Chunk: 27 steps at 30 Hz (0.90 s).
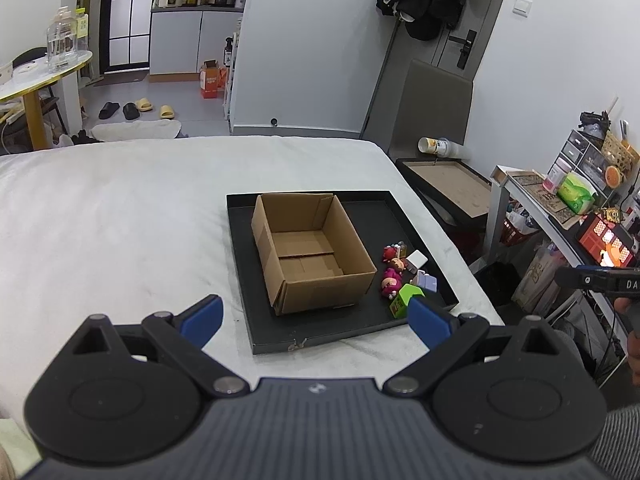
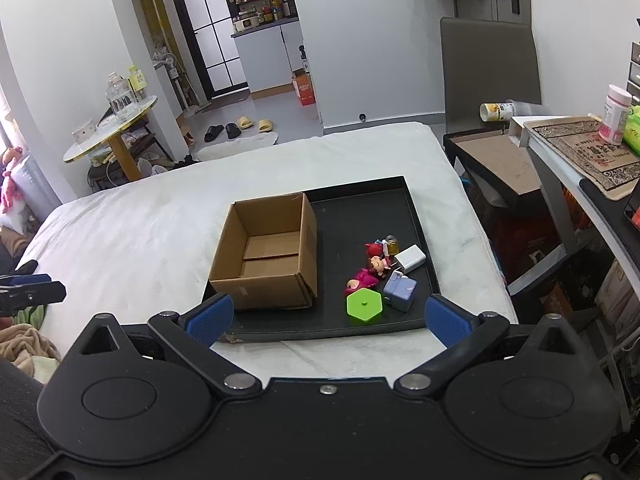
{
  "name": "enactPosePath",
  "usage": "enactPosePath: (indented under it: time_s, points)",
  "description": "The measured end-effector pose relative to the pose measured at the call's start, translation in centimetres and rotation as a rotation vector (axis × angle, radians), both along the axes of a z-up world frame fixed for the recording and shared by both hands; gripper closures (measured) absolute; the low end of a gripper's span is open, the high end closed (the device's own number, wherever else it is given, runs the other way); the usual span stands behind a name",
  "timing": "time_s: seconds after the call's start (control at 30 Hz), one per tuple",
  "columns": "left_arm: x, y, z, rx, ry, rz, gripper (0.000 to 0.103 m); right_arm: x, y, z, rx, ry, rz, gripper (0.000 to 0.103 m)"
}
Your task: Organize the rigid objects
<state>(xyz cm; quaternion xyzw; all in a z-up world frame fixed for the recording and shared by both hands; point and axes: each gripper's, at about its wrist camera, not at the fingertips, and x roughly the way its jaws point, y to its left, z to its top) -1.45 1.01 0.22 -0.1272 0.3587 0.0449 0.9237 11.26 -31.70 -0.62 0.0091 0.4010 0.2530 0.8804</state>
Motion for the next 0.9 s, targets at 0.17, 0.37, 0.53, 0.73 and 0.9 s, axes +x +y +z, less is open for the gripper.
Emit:
enactPosePath:
  time_s: [0.17, 0.37, 0.53, 0.73, 0.9]
  points:
    - [-0.1, 0.2, 0.0, -0.003, -0.002, 0.001, 0.005, -0.1, 0.2, -0.1, -0.003, -0.003, 0.001, 0.000]
    - [-0.2, 0.3, -0.1, -0.014, -0.004, 0.005, 0.005, -0.2, 0.1, -0.2, -0.003, -0.001, 0.001, 0.000]
    - [-0.4, 0.6, -0.2, -0.035, -0.010, 0.012, 0.005, 0.1, 0.1, -0.3, -0.011, 0.000, -0.009, 0.000]
    - [-0.2, 1.0, 0.0, -0.058, -0.017, -0.004, 0.005, 0.2, 0.4, -0.6, -0.021, 0.002, -0.007, 0.000]
    - [0.2, 1.1, 0.0, -0.061, -0.024, -0.036, 0.005, 0.9, 0.4, -1.2, -0.030, 0.007, -0.015, 0.000]
